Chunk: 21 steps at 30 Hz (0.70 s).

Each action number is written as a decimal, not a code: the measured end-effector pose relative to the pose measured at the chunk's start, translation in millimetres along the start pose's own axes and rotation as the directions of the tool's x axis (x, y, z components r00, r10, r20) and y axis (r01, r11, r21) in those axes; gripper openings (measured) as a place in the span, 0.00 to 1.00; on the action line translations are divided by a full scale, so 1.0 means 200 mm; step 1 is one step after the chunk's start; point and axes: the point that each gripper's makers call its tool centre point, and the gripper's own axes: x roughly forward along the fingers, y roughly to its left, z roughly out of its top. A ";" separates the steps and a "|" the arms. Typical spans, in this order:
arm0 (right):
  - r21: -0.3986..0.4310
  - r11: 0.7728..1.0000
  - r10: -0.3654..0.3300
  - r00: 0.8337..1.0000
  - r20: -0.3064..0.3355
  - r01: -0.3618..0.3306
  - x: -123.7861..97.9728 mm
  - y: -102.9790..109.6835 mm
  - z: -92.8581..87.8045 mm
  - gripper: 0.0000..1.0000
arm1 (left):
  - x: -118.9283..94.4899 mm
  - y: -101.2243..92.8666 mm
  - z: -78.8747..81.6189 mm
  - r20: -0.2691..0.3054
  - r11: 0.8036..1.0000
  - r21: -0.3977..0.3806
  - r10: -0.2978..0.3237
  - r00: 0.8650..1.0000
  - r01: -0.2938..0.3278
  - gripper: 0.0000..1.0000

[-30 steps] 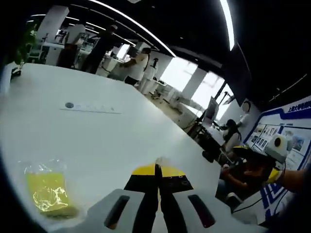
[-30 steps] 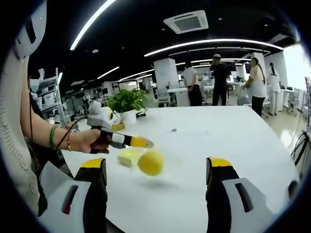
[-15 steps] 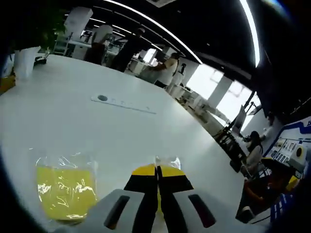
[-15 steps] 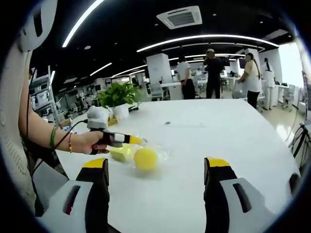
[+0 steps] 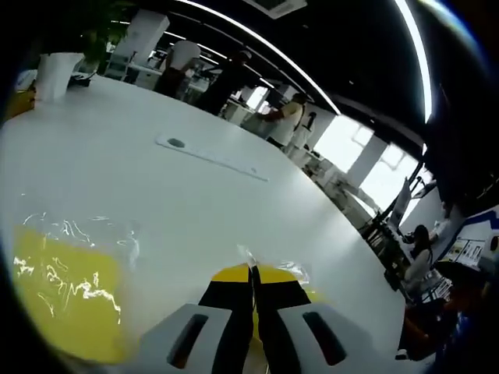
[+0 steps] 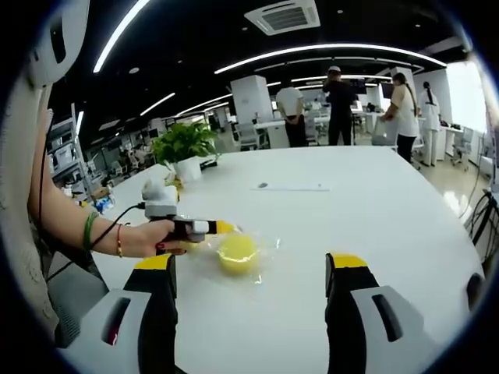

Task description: Compare the silicone blocks by pressing each to a similar depth, holding the contact briefly, and releasing to observe deformation and rebound differences across the visible hardness samples.

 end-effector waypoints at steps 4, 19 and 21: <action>-0.001 1.000 0.004 1.000 -0.006 -0.004 0.01 0.00 -0.01 0.72 | 0.02 0.04 -0.04 0.000 1.000 -0.022 0.022 1.000 -0.022 0.00; -0.015 0.999 0.031 0.999 -0.005 -0.031 0.00 0.07 0.01 0.71 | -0.04 0.07 0.03 -0.059 0.956 0.289 0.075 0.995 -0.055 0.10; -0.017 1.000 0.027 1.000 -0.005 -0.027 -0.01 0.08 0.02 0.71 | -0.06 0.10 0.07 -0.057 0.935 0.341 0.120 0.991 -0.093 0.15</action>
